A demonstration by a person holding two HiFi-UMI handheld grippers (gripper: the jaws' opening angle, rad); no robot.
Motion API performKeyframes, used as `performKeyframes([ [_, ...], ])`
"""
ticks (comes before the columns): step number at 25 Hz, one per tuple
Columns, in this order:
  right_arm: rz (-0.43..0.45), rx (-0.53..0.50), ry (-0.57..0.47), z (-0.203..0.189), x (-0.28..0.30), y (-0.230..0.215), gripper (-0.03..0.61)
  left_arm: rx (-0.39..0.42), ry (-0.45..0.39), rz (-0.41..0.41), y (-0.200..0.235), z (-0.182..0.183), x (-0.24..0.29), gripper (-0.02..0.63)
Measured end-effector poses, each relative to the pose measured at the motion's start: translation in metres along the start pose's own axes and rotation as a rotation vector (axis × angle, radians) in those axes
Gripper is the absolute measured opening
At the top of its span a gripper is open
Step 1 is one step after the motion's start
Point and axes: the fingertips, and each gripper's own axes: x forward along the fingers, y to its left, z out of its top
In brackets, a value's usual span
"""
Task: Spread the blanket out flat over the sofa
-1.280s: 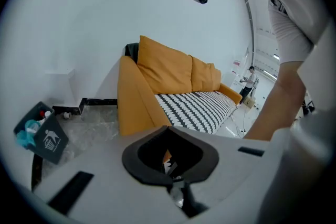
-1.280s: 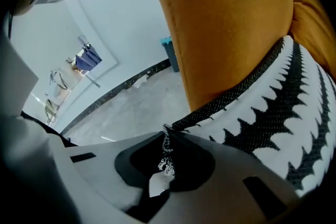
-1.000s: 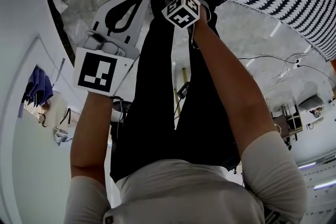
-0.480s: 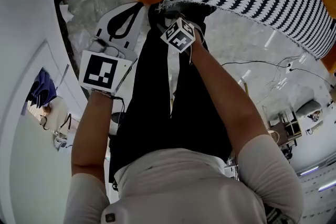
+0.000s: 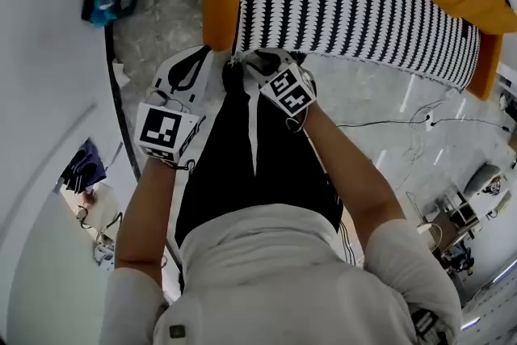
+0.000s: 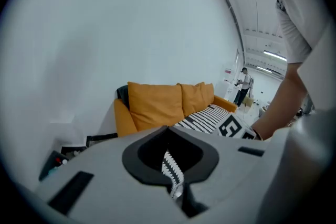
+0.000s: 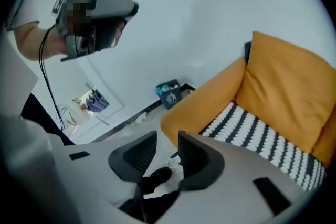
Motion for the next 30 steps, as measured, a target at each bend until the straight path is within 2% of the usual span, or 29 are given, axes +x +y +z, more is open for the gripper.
performKeyframes([
  [4,-0.101,0.019,-0.178,0.073,-0.099,-0.013,0.123,0.007,-0.038,-0.02,-0.025,0.063,-0.031,0.009],
  [7,-0.154,0.032,-0.287,0.112,-0.166,-0.007,0.095,0.049,-0.078,-0.048,-0.046,0.106,-0.053,0.009],
  [15,-0.295,-0.062,-0.528,0.203,-0.317,0.03,0.054,0.142,-0.205,-0.096,-0.093,0.209,-0.115,0.009],
  [23,-0.414,-0.111,-0.667,0.229,-0.422,0.077,0.029,0.28,-0.305,-0.158,-0.149,0.271,-0.168,0.009],
  [30,-0.468,-0.073,-0.707,0.227,-0.466,0.11,0.028,0.257,-0.332,-0.227,-0.169,0.283,-0.194,0.009],
])
